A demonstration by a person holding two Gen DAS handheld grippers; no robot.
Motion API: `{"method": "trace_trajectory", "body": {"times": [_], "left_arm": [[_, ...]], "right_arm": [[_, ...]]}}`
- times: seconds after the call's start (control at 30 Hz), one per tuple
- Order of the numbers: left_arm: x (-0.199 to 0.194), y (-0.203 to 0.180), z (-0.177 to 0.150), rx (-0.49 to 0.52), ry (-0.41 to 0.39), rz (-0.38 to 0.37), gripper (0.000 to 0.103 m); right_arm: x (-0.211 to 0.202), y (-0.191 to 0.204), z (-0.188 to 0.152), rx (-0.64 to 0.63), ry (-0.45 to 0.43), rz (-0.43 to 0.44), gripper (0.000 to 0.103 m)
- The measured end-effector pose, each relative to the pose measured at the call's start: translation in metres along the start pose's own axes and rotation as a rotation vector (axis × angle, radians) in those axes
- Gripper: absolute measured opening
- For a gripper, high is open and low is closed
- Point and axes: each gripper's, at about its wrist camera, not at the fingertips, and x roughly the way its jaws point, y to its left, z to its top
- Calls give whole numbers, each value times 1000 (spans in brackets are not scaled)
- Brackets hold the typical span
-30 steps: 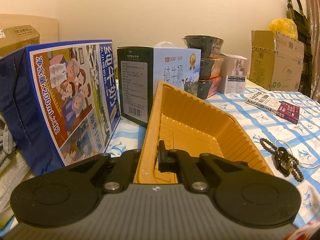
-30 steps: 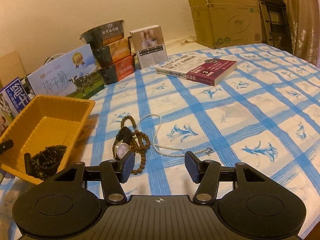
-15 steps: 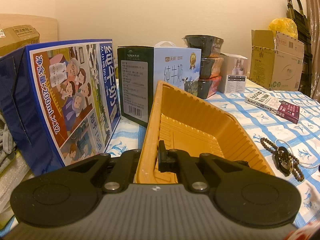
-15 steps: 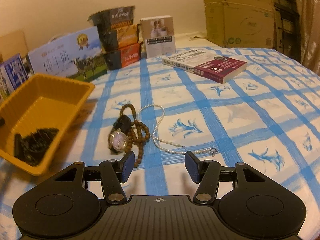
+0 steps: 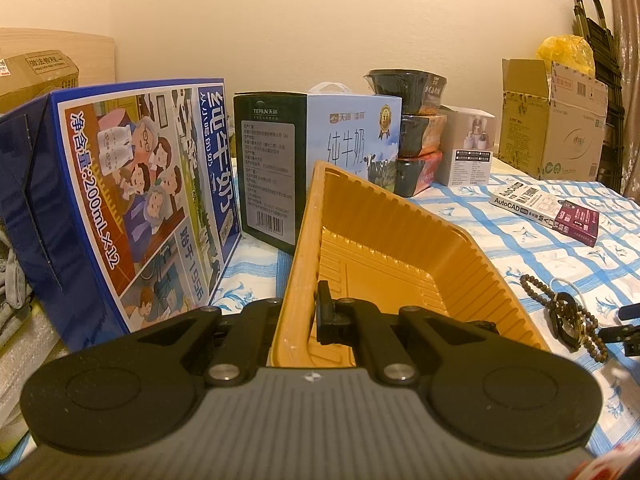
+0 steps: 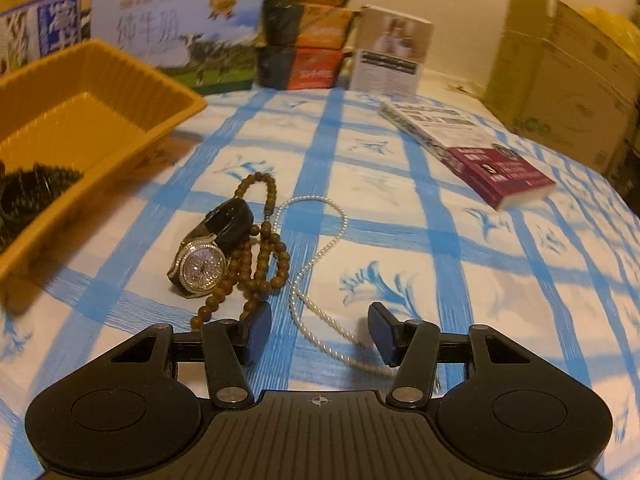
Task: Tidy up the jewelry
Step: 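Return to the pile and grasp the white pearl necklace with the right tool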
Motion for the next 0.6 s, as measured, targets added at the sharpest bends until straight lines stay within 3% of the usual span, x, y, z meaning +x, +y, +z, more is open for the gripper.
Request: {"method": "trace_trajectory", "body": {"times": [0.07,0.23,0.37,0.4,0.6], "left_arm": [[0,0,0,1,0,1,4],[0,0,0,1,0,-1,4],[0,0,-1,1,0,-1,4],[0,0,-1,1,0,-1,4],[-1,0,-1,1,0,-6,4]], "right_arm": [[5,-1,3,-7,6,31,43],[13,-13,7,41,26,82,37],[10,-6,11,-18,54,88,6],[10,-3,11,-34,60,86,2],[-1,-4,6,-35,57,30,2]]}}
